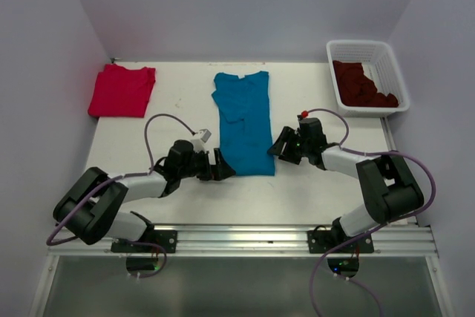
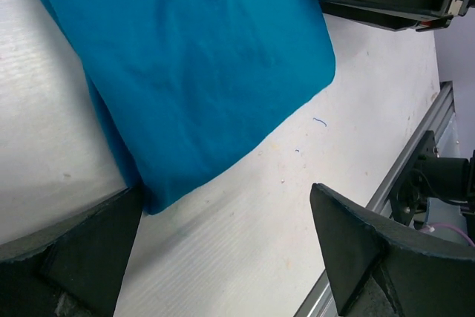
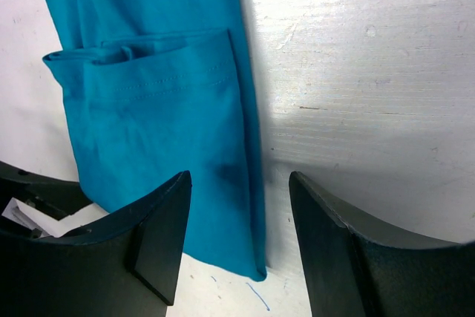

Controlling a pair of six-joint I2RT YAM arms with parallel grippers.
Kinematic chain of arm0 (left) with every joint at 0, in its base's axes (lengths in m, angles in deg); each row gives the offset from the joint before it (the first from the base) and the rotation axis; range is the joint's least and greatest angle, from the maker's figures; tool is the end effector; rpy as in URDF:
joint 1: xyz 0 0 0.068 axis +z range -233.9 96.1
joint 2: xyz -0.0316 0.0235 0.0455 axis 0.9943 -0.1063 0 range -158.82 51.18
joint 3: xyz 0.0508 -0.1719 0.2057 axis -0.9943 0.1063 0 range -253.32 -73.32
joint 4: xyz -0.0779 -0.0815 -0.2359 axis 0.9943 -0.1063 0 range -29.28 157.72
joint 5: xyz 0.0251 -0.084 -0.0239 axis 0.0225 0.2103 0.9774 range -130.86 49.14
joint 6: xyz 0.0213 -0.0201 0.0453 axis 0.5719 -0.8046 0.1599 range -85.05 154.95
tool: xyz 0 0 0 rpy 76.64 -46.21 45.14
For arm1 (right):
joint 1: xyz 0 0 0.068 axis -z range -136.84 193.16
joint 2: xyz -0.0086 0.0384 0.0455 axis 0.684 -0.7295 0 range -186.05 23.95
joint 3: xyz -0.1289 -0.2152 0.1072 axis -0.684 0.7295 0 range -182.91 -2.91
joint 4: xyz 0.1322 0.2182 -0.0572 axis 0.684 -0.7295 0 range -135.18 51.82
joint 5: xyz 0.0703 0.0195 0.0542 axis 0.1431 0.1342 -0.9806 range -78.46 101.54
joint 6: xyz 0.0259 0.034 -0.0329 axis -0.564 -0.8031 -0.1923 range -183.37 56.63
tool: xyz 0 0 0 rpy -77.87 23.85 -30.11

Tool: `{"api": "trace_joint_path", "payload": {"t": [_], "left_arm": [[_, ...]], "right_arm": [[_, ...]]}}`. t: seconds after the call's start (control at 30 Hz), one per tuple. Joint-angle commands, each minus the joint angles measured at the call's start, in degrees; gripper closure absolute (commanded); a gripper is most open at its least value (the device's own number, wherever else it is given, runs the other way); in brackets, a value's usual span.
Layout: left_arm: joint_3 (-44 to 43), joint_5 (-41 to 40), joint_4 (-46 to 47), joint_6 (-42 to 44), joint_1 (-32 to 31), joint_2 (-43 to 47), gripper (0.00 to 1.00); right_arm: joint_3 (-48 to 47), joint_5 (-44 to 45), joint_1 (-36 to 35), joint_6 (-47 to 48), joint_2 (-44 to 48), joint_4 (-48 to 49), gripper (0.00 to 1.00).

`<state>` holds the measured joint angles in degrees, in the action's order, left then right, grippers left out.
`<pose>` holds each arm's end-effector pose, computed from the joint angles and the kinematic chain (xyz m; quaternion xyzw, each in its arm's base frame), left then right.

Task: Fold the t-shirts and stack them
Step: Fold the tshirt

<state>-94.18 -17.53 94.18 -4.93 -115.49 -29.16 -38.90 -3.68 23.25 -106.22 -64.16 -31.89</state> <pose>0.1981 -0.1384 0.1350 0.0340 0.8654 -0.4172 0.2755 0.2644 0.1056 0.1430 0.1338 0.9100 0.2989 0.2543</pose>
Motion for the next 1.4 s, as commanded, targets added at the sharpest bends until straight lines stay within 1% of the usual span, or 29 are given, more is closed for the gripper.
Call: {"api": "trace_joint_path", "payload": {"t": [0.0, 0.13, 0.3, 0.37, 0.4, 0.43, 0.47, 0.53, 0.6, 0.73, 0.87, 0.93, 0.97, 1.03, 1.07, 1.1, 1.2, 1.33, 1.37], "left_arm": [[1.62, -4.0, -6.34, -0.2, -0.13, 2.89, 0.0], [0.48, -4.44, -4.32, 0.68, -0.13, 7.29, 0.0], [-0.41, -2.33, -2.47, 0.85, 0.04, 8.61, 0.0], [-0.84, -3.02, -3.6, 1.38, 0.04, 10.37, 0.02], [-2.33, -4.86, -5.52, 1.9, 0.04, 10.72, 0.04], [-3.21, -6.09, -10.41, 2.61, 0.04, 10.12, 0.08], [-4.18, -8.19, -13.07, 3.92, 0.13, 9.41, 0.11], [-5.67, -9.97, -18.52, 4.46, 0.13, 6.61, 0.15], [-5.24, -12.6, -21.08, 4.11, 0.13, 4.67, 0.16], [-4.01, -13.66, -21.27, 3.84, 0.13, 2.21, 0.16], [-3.75, -12.7, -20.57, 3.75, 0.13, -0.52, 0.17], [-2.78, -11.21, -17.34, 3.49, 0.13, -1.66, 0.19], [-2.35, -9.64, -16.19, 3.06, 0.13, -2.19, 0.21], [-1.73, -7.79, -12.33, 2.62, 0.13, -4.64, 0.29], [-1.38, -5.43, -10.74, 2.09, 0.13, -5.61, 0.33], [-1.03, -4.45, -9.33, 1.74, 0.04, -6.32, 0.45], [-0.5, -2.5, -6.16, 0.68, 0.04, -8.87, 0.56], [-0.49, -2.68, -6.24, 0.85, 0.04, -8.79, 0.59], [-0.32, -2.85, -6.42, 1.03, 0.04, -8.61, 0.61]], "right_arm": [[2.24, 2.65, -0.23, 2.16, -2.5, -7.69, 0.39], [2.59, 2.57, -0.23, 2.16, -2.59, -7.34, 0.4], [2.76, 2.48, -0.23, 2.33, -2.5, -7.34, 0.4], [2.68, 2.57, -0.23, 2.42, -2.32, -7.51, 0.4], [2.76, 2.57, -0.14, 2.33, -2.24, -7.6, 0.4], [2.76, 2.57, -0.23, 2.42, -2.32, -7.6, 0.4], [2.68, 2.57, -0.23, 2.42, -2.24, -7.52, 0.4], [2.59, 2.48, -0.23, 2.33, -2.32, -7.6, 0.4], [2.59, 2.48, -0.14, 2.42, -2.24, -7.6, 0.4], [2.85, 2.39, -0.14, 2.33, -1.88, -7.69, 0.4], [3.12, 2.39, -0.23, 2.33, -1.71, -7.78, 0.4], [3.55, 2.39, -0.14, 2.25, -1.27, -7.78, 0.4], [3.64, 2.48, -0.23, 2.16, -1.09, -7.69, 0.41], [4.08, 2.48, -0.14, 2.07, -0.57, -7.69, 0.41], [4.26, 2.48, -0.23, 1.98, -0.39, -7.78, 0.42], [4.61, 2.57, -0.23, 1.98, -0.13, -7.95, 0.42], [5.14, 2.83, -0.23, 1.89, 0.66, -8.22, 0.42], [5.4, 3.01, -0.23, 1.98, 1.1, -8.31, 0.42], [5.4, 2.92, -0.23, 1.98, 1.1, -8.22, 0.42]]}}
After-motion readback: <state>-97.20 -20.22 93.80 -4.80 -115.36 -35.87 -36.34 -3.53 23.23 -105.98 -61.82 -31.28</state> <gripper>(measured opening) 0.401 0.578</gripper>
